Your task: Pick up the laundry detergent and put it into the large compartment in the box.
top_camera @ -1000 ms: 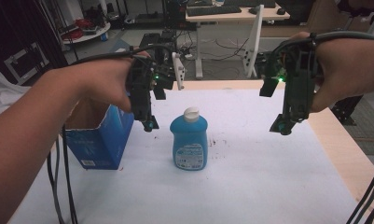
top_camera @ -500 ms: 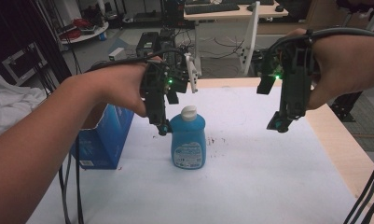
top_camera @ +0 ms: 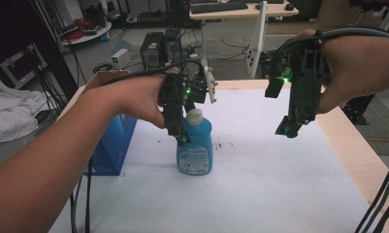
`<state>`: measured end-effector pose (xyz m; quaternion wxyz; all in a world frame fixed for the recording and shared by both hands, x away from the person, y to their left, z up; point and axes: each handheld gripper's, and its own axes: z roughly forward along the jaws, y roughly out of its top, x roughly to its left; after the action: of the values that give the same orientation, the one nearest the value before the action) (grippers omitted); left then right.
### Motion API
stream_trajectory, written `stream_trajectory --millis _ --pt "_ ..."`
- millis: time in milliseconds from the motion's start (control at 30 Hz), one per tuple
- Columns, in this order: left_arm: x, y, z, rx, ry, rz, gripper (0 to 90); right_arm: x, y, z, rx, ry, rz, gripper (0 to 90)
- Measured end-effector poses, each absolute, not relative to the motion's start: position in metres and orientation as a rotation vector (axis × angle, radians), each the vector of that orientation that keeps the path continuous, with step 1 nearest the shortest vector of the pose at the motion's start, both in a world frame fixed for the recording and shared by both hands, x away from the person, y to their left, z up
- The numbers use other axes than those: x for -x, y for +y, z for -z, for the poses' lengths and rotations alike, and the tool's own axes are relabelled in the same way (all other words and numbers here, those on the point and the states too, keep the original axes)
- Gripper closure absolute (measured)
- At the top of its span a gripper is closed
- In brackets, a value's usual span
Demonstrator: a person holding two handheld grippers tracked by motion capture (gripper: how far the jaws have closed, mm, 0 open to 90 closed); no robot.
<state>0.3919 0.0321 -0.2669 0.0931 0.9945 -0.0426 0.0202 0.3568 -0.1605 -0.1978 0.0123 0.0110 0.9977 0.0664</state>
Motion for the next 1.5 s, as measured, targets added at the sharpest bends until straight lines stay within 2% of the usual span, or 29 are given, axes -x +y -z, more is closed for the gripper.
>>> stream_trajectory --millis 1033,1500 --pt "-0.399 0.016 0.294 -3.017 -0.128 -0.034 10.5 -0.361 -0.164 0.205 -0.056 3.115 -0.198 1.7" --pt "-0.398 0.013 0.297 -3.046 -0.123 -0.038 18.6 -0.361 -0.165 0.205 -0.057 3.114 -0.200 1.7"
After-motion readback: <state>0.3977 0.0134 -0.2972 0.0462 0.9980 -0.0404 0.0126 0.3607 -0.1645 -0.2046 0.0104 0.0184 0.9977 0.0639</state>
